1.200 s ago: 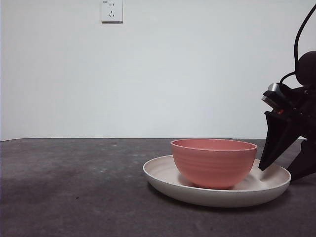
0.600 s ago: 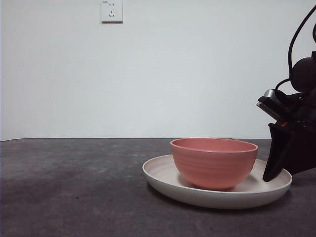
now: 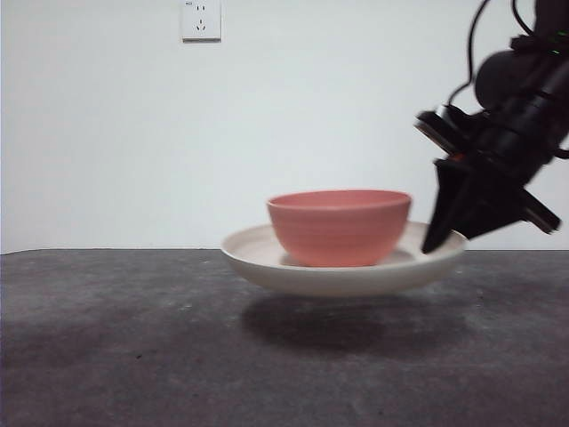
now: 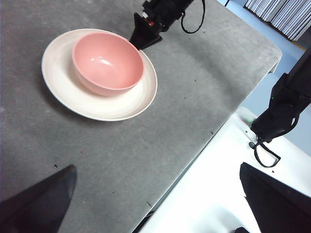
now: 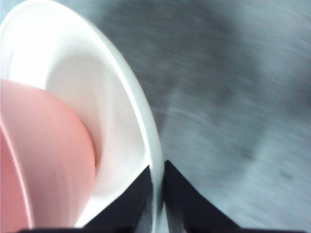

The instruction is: Place the red bowl on the white plate

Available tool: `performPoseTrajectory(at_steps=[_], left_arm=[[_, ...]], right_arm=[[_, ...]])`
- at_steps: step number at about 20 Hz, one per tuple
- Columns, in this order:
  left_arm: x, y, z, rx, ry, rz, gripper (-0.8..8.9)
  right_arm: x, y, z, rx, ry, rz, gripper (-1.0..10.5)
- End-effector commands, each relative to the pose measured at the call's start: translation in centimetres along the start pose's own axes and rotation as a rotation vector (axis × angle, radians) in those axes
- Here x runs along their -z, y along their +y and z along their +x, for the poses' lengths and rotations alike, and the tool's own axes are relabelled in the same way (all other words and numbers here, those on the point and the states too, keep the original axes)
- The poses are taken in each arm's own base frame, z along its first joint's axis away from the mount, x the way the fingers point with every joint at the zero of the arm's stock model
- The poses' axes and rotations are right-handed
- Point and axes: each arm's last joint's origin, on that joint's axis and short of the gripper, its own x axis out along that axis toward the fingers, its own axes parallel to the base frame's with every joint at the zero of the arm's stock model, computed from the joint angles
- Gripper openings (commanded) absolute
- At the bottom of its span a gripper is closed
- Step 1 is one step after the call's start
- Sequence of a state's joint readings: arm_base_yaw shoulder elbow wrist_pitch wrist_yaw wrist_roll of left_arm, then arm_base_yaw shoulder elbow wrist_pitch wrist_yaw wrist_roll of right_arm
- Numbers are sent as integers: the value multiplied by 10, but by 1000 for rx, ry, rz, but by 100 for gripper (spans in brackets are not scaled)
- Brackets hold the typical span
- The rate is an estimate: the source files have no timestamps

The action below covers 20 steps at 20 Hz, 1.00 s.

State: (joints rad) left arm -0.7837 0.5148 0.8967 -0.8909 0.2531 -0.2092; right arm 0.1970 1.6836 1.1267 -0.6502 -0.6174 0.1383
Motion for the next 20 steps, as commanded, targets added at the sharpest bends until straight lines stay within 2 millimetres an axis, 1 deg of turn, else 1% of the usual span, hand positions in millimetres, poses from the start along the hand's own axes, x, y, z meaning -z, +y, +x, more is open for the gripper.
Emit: performPoseTrajectory(at_steps=[1, 5, 8, 10, 13, 16, 19, 20], left_arm=[[-3, -2, -2, 13, -12, 2, 563], [-3, -2, -2, 13, -13, 3, 563], [-3, -2, -2, 13, -13, 3, 563], [-3, -2, -2, 13, -12, 2, 563], [-3, -2, -2, 13, -13, 2, 563], [-3, -2, -2, 13, -13, 2, 563], [-3, -2, -2, 13, -13, 2, 563], [-3, -2, -2, 13, -13, 2, 563]], right_arm=[[-6, 15, 12, -31, 6, 5, 13], [-4, 37, 36, -65, 28, -27, 12], [-3, 46, 58, -82, 49, -39, 13], [-2, 46, 70, -82, 64, -44, 13], [-1, 39, 84, -53, 87, -32, 13], [-1, 33, 91, -41, 101, -23, 13], [-1, 31, 93, -30, 101, -22, 23], [-1, 31, 93, -12, 95, -23, 79]])
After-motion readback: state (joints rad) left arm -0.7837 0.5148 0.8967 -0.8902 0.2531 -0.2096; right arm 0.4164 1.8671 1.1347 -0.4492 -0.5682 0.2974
